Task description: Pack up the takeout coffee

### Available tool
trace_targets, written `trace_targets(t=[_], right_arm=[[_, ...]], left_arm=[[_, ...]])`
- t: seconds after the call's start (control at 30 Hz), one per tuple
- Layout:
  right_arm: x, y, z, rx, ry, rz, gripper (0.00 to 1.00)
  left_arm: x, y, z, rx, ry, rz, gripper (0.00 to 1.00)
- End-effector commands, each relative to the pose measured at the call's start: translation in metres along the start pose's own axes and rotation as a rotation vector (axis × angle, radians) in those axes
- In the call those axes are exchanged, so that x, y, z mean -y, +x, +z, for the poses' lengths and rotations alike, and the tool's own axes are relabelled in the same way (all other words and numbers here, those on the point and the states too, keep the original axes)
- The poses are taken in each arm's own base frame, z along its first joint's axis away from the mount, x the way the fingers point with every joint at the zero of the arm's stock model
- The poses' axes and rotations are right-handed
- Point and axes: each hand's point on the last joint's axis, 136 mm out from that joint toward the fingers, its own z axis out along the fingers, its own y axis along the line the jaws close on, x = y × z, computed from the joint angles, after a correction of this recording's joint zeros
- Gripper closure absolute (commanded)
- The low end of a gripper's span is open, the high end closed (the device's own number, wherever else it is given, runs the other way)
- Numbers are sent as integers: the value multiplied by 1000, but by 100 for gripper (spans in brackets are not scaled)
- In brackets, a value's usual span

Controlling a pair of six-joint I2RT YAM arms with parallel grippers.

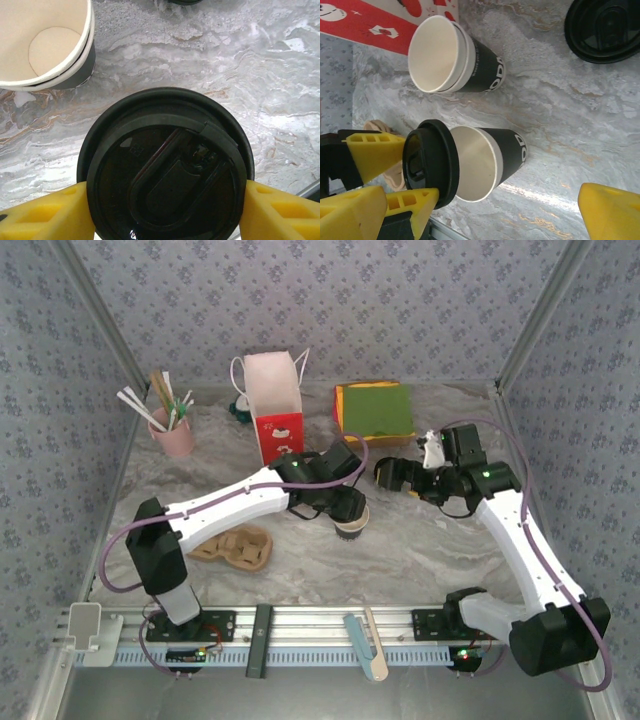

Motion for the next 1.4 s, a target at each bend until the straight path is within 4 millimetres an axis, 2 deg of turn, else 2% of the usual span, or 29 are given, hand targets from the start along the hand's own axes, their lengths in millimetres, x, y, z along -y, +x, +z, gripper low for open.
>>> trace_targets(t=[0.0,0.3,1.37], right_arm=[[19,11,-2,-20,64,25,0],[27,12,-2,-16,80,36,0],[26,16,4,-36,58,40,0]], left_arm=[[1,2,-1,-20,-45,58,34],[6,7,6,-53,-85,116,33],[13,12,19,-94,-113,164,32]])
